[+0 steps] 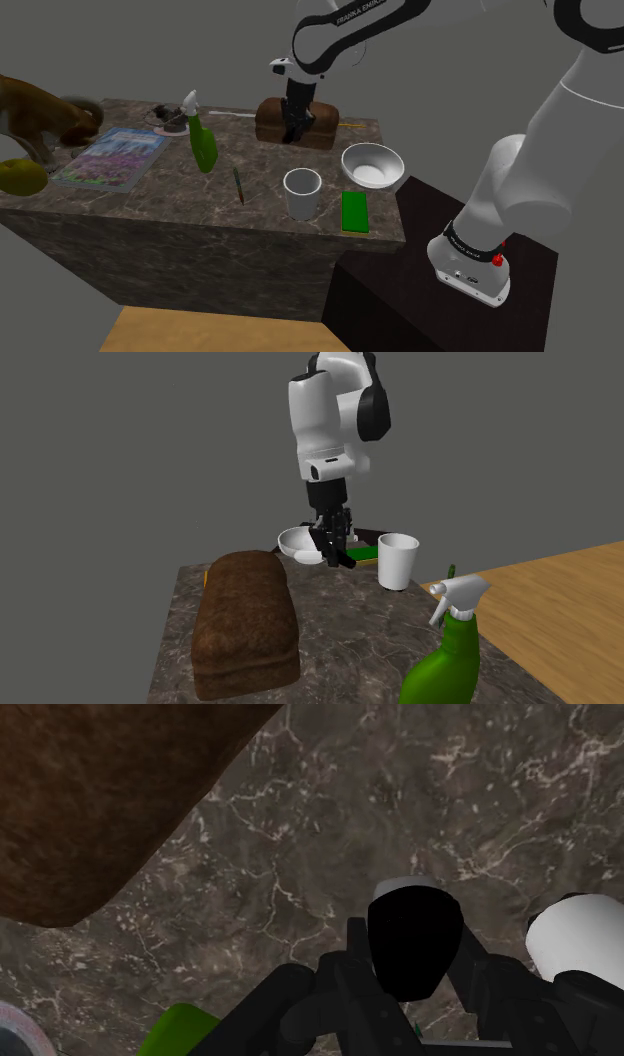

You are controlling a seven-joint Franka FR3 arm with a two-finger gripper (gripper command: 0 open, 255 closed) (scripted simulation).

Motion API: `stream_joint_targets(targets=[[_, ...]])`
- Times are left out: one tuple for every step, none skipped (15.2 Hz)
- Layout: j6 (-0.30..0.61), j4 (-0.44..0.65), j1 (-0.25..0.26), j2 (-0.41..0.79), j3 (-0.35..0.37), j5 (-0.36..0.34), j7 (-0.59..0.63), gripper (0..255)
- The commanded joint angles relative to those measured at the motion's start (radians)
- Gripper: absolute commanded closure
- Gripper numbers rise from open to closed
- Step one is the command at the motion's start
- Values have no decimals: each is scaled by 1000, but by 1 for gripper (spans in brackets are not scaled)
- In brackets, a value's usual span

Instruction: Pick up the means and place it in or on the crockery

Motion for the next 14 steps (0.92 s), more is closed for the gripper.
stream_joint_targets(targets=[[-27,12,-1,-16,-1,-8,8,255],[-39,19,-1,-21,-1,-11,12,255],[-52,26,-1,-27,-1,-14,16,255],[-57,30,-1,-29,-1,-15,17,255],[-53,-11,-5,-65,-5,-21,11,255],[-50,-51,-10,-101,-9,-27,5,255],[-47,-90,-15,-137,-14,-33,-1,255],[-46,-128,-21,-174,-18,-41,-7,255],[-47,-165,-28,-210,-23,-48,-13,255],[-48,-200,-35,-247,-27,-57,-18,255],[-51,-235,-42,-284,-32,-66,-24,255],[-55,-269,-51,-321,-37,-75,-30,255],[-60,-302,-60,-358,-42,-85,-35,255],[-67,-334,-70,-396,-47,-96,-41,255]])
